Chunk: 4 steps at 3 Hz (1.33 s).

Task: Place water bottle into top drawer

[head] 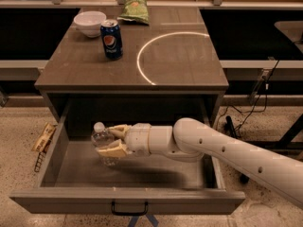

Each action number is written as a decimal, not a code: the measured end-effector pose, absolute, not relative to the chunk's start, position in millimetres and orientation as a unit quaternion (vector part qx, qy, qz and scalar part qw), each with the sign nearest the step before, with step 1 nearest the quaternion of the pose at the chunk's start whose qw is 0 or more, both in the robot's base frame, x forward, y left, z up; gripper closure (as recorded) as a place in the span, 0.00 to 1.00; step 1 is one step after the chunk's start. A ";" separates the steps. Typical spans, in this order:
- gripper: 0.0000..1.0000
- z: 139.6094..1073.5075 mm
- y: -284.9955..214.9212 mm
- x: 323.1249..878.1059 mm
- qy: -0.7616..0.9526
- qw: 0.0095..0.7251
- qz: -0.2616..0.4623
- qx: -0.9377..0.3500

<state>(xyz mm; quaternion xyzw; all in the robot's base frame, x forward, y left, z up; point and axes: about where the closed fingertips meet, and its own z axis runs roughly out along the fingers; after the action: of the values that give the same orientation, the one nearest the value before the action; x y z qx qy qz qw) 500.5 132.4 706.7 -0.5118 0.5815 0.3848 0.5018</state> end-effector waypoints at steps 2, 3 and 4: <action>0.26 701.3 129.3 501.8 0.594 0.493 0.374 -0.515; 0.04 701.6 127.1 501.5 0.598 0.487 0.371 -0.517; 0.00 709.9 114.8 496.4 0.616 0.476 0.361 -0.513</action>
Offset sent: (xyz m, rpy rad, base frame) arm 0.0036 -0.0079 -0.0090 -0.0446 0.0154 -0.0217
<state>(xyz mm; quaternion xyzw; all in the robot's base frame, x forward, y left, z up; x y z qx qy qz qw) 496.4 114.8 709.9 -0.5129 0.6163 0.3613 0.4761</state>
